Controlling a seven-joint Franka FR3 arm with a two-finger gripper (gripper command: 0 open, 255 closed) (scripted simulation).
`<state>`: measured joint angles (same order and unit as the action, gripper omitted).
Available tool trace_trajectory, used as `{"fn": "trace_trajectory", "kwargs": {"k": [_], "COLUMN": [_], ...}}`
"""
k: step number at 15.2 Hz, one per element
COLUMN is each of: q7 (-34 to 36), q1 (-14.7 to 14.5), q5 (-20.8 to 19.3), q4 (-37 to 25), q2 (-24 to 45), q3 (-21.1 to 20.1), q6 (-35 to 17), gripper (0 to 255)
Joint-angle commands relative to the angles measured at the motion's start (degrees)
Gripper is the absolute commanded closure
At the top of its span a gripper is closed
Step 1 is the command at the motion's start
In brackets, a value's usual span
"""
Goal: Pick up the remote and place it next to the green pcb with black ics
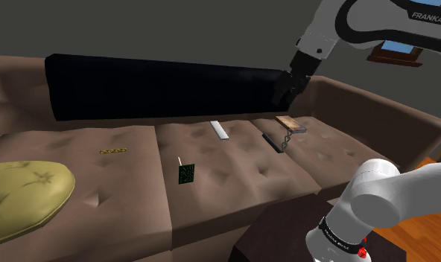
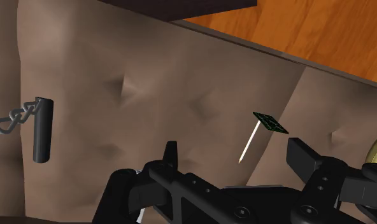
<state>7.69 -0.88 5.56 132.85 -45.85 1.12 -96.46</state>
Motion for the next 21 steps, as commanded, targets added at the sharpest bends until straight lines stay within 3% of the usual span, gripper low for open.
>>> {"fn": "trace_trajectory", "kwargs": {"k": [1, 11, 21], "q7": [0.0, -5.5, -11.5], "q1": [0.0, 4.4, 7.8], "q5": [0.0, -3.9, -5.3], "q4": [0.0, 6.0, 6.4], "q2": [0.0, 8.8, 23.0], "q3": [0.0, 7.4, 15.4], "q6": [0.0, -12.3, -24.7], "gripper": [0, 0, 0]}}
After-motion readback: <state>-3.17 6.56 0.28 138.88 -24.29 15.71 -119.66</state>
